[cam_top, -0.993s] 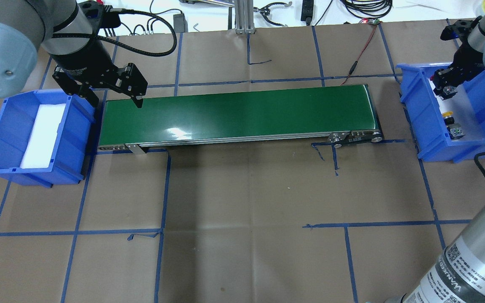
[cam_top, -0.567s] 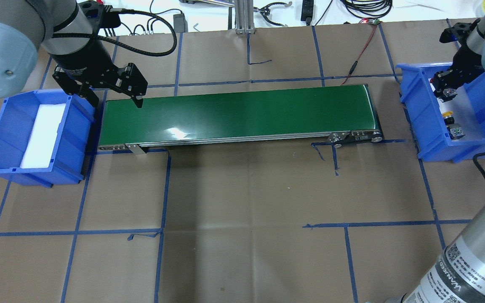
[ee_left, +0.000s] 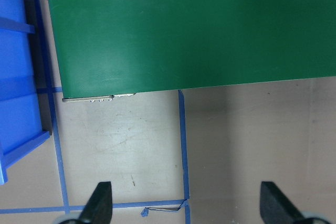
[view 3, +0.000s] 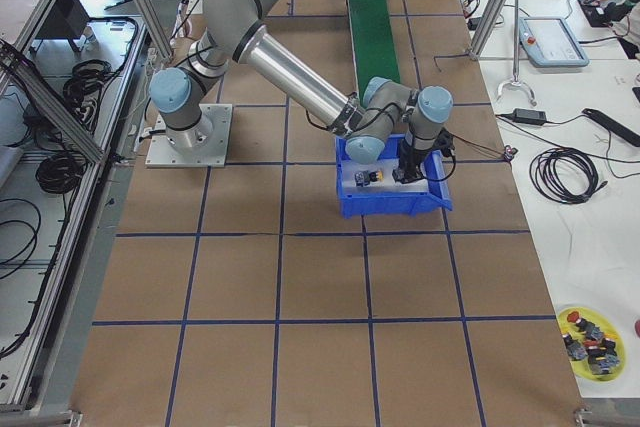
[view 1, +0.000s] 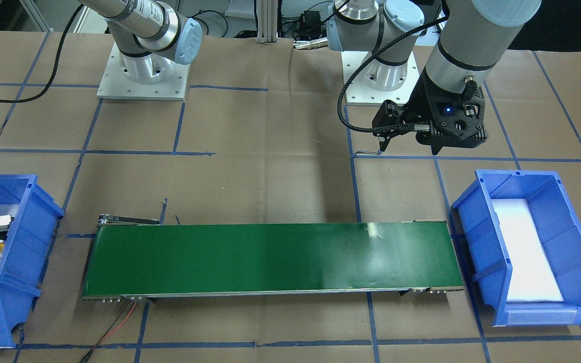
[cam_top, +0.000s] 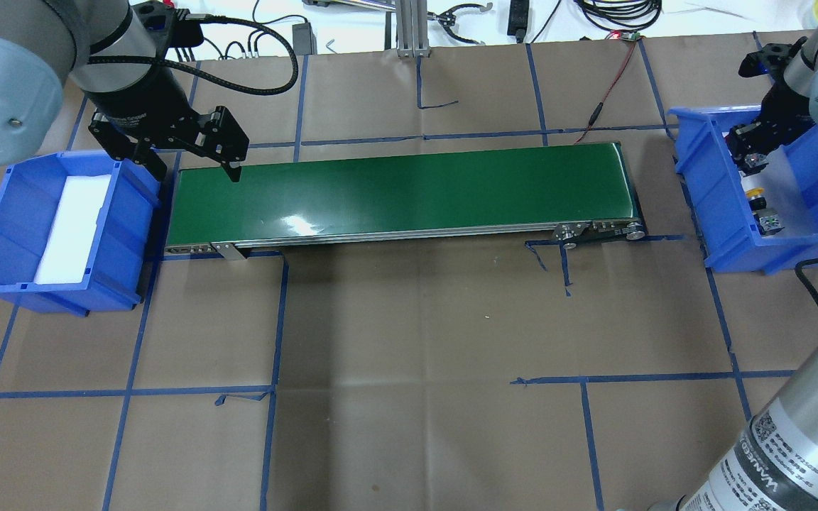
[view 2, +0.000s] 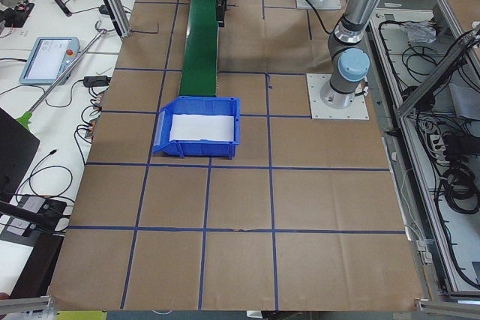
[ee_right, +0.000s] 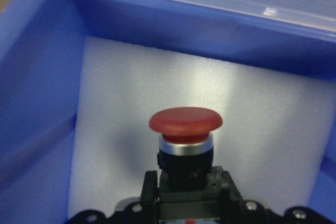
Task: Transport two buttons from left to right
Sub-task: 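Lower the red button onto the foam and open the right gripper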
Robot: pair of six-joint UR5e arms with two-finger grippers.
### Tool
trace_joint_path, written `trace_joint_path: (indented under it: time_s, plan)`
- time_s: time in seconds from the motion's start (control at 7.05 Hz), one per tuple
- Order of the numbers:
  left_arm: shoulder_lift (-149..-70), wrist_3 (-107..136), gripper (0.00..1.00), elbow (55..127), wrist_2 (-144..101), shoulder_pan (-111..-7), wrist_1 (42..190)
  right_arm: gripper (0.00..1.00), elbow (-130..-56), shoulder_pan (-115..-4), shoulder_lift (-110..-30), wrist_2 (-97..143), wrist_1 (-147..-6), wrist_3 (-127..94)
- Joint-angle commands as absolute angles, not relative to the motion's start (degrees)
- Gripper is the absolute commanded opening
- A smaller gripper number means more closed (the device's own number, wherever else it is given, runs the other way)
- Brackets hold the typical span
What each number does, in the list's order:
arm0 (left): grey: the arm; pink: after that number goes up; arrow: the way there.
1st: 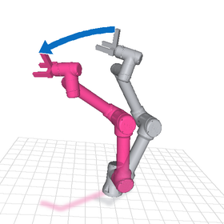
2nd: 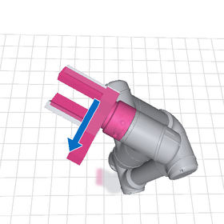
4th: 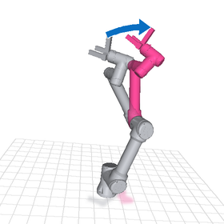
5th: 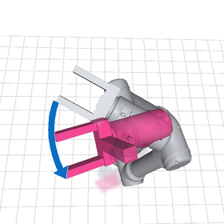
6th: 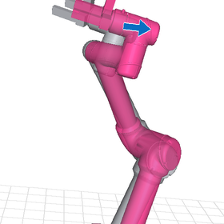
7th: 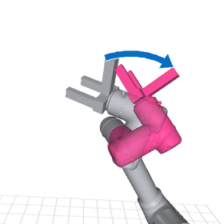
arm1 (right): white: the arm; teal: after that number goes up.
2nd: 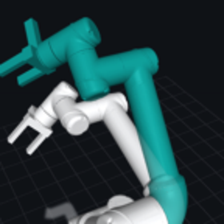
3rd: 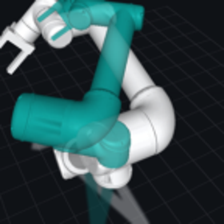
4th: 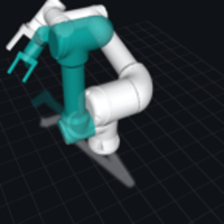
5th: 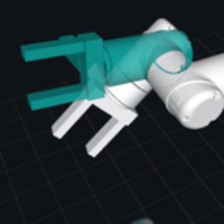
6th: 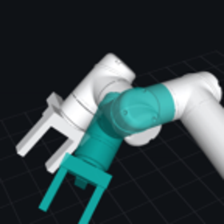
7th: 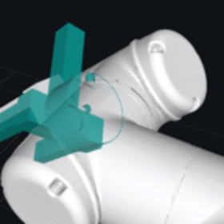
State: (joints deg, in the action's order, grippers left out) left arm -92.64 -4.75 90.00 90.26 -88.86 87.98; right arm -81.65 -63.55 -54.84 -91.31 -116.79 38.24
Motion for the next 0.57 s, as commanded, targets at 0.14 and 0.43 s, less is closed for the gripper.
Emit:
trace_joint_path:
  time_s: [0.14, 0.43]
  plan:
    - [-92.64, -4.75, 0.99, 90.0, 90.26, -88.86, 87.98, 0.91, -80.86, -63.54, -55.54, -91.49, -117.16, 37.71]
    - [-92.64, -4.75, 0.99, 90.0, 90.26, -88.86, 87.98, 0.98, -81.03, -63.63, -59.56, -91.41, -116.72, 37.44]
